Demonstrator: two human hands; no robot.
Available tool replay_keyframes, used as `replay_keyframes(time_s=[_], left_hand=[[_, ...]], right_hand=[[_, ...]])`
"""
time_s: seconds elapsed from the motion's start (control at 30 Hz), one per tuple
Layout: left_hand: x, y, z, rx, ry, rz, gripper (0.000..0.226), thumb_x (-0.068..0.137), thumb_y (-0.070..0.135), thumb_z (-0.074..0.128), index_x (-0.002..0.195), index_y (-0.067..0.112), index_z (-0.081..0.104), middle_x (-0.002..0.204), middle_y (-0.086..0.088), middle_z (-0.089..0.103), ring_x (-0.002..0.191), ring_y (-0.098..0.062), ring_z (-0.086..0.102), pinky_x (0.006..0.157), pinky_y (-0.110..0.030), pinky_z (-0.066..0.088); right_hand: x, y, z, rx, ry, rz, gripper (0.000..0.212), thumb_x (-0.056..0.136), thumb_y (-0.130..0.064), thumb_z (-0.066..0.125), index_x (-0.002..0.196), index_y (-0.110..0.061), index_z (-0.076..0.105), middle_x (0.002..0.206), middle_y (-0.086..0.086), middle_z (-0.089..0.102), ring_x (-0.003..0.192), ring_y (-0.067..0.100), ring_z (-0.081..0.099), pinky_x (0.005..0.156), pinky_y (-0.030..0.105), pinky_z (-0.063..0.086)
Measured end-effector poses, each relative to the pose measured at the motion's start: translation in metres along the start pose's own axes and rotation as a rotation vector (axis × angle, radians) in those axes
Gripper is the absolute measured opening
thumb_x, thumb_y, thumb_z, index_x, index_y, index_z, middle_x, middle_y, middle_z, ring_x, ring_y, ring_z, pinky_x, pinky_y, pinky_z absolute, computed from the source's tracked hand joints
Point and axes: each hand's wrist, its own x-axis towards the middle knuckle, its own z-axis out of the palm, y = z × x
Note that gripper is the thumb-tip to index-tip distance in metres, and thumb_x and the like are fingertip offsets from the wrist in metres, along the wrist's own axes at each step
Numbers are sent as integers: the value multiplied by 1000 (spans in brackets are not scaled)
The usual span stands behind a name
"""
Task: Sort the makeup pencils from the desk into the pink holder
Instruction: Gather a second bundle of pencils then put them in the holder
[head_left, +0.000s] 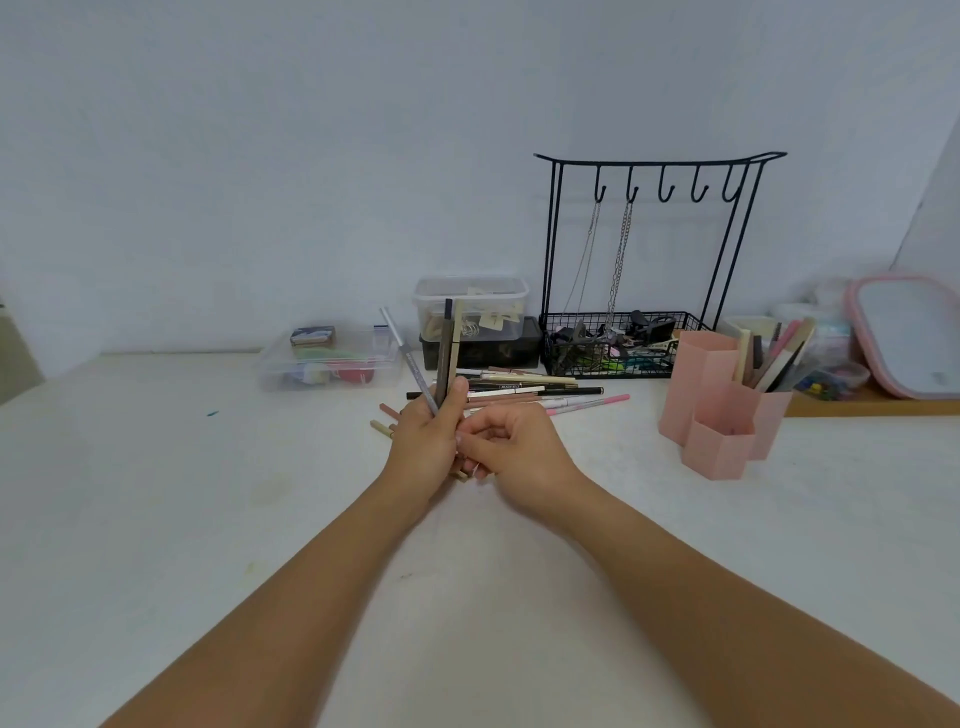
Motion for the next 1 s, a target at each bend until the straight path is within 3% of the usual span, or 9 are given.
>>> replay_keyframes(time_s=[0.1, 0.17, 0.27, 0.37, 0.47, 0.57, 0.73, 0.83, 1.0], left_hand=[[0, 1, -3, 39, 7, 21, 52, 98, 58, 53, 79, 9, 54, 67, -17, 56, 52, -29, 56, 50, -37, 54], [2, 2, -7, -21, 22, -15, 52, 96, 58, 56, 72, 12, 57, 64, -10, 60, 45, -24, 56, 48, -36, 57], [4, 2, -10, -64, 13, -18, 48, 91, 55, 66, 63, 18, 54, 52, -1, 51, 43, -15, 50, 40, -26, 48], [5, 0, -11, -72, -24, -38, 50, 80, 57, 74, 76, 14, 49, 51, 0, 38, 42, -13, 37, 38, -22, 40], [6, -1, -11, -96, -34, -78, 42, 85, 49, 76, 80, 15, 51, 49, 3, 37, 40, -11, 36, 37, -21, 38], [7, -1, -11, -130, -40, -112, 38, 88, 48, 75, 83, 17, 53, 50, 4, 37, 41, -11, 36, 38, -23, 37], [6, 0, -11, -125, -22, -132, 38, 88, 48, 75, 80, 17, 54, 49, 4, 35, 40, -11, 32, 38, -21, 39], [7, 0, -10, -68, -4, -168, 40, 89, 49, 74, 79, 15, 55, 46, 4, 34, 39, -12, 31, 44, -27, 47], [8, 0, -9, -58, 11, -198, 46, 86, 51, 77, 80, 10, 55, 43, 0, 38, 35, -16, 37, 57, -37, 56]], right_hand=[[6, 1, -9, -4, -7, 29, 9, 85, -8, 77, 80, -16, 75, 73, 7, 72, 61, 11, 62, 55, 19, 51], [14, 3, -25, -61, 111, 33, 7, 84, -21, 78, 89, -25, 75, 85, -7, 74, 73, 4, 65, 64, 17, 50], [22, 14, -64, -489, 329, 22, 31, 93, -24, 67, 124, -25, 63, 120, -7, 66, 110, 13, 60, 92, 25, 51], [24, 26, -97, -890, 268, 152, 54, 98, -20, 55, 149, -18, 38, 146, 6, 50, 136, 32, 38, 104, 44, 41], [27, 32, -104, -992, 214, 312, 51, 98, -21, 48, 147, -13, 35, 129, 16, 57, 130, 37, 36, 93, 45, 45], [27, 28, -101, -1038, 246, 309, 31, 98, -21, 48, 127, -9, 46, 108, 16, 61, 119, 36, 43, 81, 41, 46], [25, 17, -101, -1062, 328, 260, 18, 96, -5, 55, 112, -7, 61, 103, 12, 67, 96, 30, 61, 81, 37, 53], [23, 12, -101, -1047, 300, 294, 22, 92, 2, 56, 105, -7, 71, 105, 12, 70, 95, 30, 65, 88, 39, 55], [19, 4, -99, -991, 269, 189, 21, 87, 8, 55, 90, 1, 74, 100, 20, 73, 96, 36, 67, 80, 41, 57]])
